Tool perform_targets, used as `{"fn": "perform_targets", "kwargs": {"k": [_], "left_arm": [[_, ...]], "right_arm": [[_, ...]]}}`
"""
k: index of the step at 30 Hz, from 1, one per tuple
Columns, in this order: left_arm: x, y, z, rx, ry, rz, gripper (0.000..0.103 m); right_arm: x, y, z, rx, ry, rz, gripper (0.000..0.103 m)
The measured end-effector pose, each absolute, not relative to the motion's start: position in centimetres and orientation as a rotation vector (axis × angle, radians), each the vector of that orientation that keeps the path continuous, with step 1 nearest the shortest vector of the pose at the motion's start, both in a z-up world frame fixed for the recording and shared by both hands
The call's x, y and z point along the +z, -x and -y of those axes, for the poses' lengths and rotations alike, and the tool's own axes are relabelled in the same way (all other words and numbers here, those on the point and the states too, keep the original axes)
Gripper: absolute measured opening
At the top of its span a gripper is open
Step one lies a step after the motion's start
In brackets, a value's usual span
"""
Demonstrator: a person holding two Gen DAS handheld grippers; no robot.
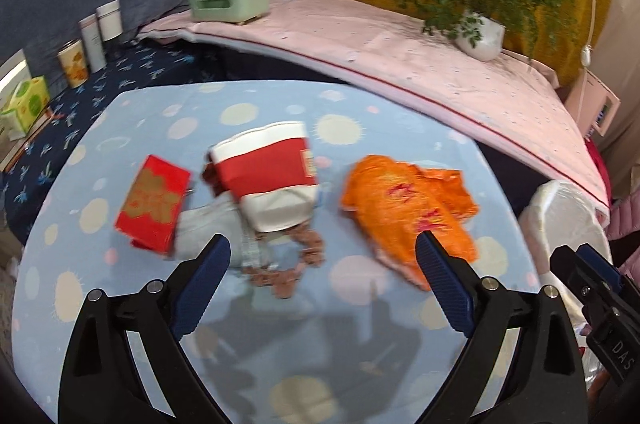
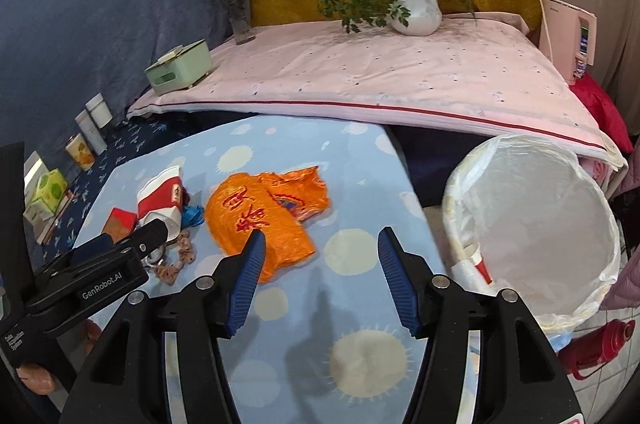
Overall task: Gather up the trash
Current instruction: 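Move both grippers back over the table, then grasp the red envelope with the left gripper while the right gripper grasps the brown bead string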
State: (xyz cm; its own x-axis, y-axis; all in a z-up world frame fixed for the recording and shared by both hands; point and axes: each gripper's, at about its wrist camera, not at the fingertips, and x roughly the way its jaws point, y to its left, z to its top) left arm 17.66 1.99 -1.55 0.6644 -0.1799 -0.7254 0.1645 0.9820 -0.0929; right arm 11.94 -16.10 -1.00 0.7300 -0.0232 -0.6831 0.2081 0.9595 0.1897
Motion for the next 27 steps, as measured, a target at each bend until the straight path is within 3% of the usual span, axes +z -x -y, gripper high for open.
{"fn": "perform_targets", "kwargs": {"k": [13, 27], "left_arm": [[-4.3, -19.9, -12.2, -0.037, 0.034, -0.872, 0.089], [-6.0, -23.8, -14.7, -0.034, 0.062, -0.9, 0.088]], "right_arm": [[-4.5, -16.6, 7.1, 0.006, -0.199, -0.848, 0.057], [-8.0, -22.0, 3.1, 0.02, -0.197, -0.918, 0.057]]}}
